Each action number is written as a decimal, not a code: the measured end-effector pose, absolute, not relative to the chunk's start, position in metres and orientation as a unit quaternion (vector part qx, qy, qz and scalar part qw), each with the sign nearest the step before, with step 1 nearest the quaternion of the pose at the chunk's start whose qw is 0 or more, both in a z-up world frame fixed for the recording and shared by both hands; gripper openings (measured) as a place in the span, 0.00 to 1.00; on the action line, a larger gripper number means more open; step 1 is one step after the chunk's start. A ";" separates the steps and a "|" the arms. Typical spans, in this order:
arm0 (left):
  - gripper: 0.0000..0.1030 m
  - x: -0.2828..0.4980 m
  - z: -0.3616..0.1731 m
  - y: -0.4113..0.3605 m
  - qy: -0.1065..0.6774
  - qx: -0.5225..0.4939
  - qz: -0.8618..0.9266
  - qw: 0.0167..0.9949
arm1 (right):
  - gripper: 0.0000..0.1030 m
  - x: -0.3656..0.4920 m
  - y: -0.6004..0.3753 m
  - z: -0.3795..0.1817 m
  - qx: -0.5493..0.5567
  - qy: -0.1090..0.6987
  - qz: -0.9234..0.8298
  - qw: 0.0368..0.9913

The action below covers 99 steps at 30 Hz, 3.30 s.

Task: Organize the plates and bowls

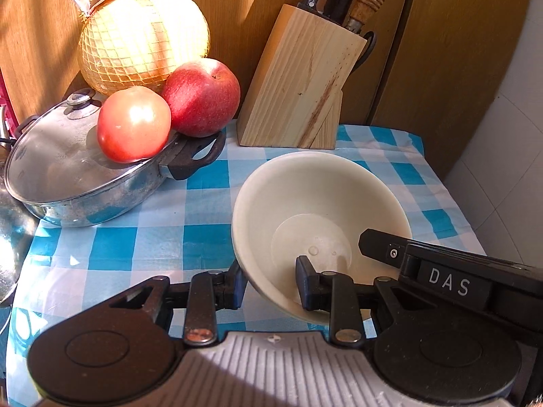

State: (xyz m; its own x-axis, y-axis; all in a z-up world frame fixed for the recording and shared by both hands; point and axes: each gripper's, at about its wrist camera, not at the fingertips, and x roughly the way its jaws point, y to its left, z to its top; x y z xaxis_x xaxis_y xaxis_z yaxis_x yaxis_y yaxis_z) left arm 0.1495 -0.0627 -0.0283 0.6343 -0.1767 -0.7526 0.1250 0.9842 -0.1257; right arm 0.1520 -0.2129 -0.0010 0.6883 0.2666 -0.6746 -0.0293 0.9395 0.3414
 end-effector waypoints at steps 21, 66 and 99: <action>0.27 0.051 0.017 -0.048 0.355 -0.036 -0.104 0.928 | 0.17 0.070 -0.200 0.044 0.130 0.329 0.116 0.928; 0.29 -0.054 -0.040 -0.015 0.430 -0.014 -0.112 0.896 | 0.21 -0.042 -0.164 -0.004 0.111 0.390 0.137 0.904; 0.34 -0.025 -0.055 -0.011 0.444 -0.022 -0.097 0.891 | 0.47 -0.016 -0.166 -0.021 0.107 0.398 0.103 0.905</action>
State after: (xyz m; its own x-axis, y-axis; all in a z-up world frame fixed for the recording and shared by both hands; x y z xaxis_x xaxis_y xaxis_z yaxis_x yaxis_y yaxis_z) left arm -0.0247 -0.0110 -0.0548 0.5875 -0.1929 -0.7859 0.1537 0.9801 -0.1257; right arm -0.0158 -0.1665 -0.0210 0.6613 0.2718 -0.6992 -0.1018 0.9559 0.2754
